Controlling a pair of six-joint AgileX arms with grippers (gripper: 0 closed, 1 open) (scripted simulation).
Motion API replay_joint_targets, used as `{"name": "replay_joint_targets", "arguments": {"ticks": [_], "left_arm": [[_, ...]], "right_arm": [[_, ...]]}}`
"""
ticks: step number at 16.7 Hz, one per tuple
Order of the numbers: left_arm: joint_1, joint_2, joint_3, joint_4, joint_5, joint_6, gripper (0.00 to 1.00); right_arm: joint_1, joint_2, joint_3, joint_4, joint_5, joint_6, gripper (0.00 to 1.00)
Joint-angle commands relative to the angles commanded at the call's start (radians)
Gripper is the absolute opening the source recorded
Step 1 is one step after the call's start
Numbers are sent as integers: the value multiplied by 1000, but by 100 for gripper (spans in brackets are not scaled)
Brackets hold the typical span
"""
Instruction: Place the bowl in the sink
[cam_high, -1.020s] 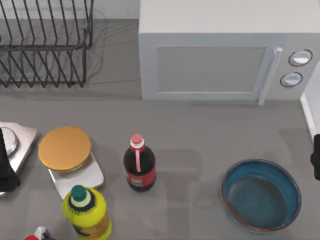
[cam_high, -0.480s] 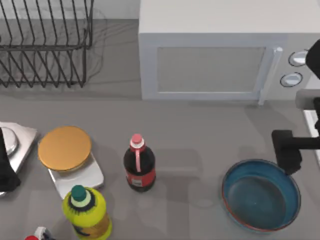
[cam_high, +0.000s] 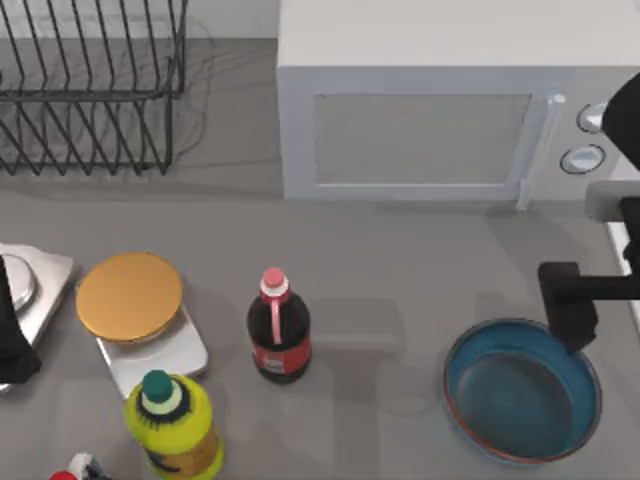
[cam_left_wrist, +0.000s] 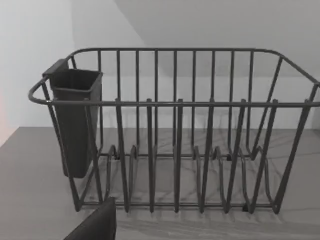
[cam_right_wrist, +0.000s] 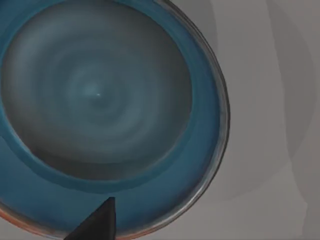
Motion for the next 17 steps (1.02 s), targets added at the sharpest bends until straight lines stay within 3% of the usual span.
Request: {"name": "replay_joint_targets", "arguments": {"ticks": [9, 14, 17], "left_arm": [[0, 0, 0, 0, 0, 0, 100], [0, 0, 0, 0, 0, 0, 100], [0, 0, 0, 0, 0, 0, 100]], "right_arm": [[7, 127, -248, 379, 0, 7, 100], [8, 138, -269, 407, 0, 8, 100], [8, 138, -269, 407, 0, 8, 77]]}}
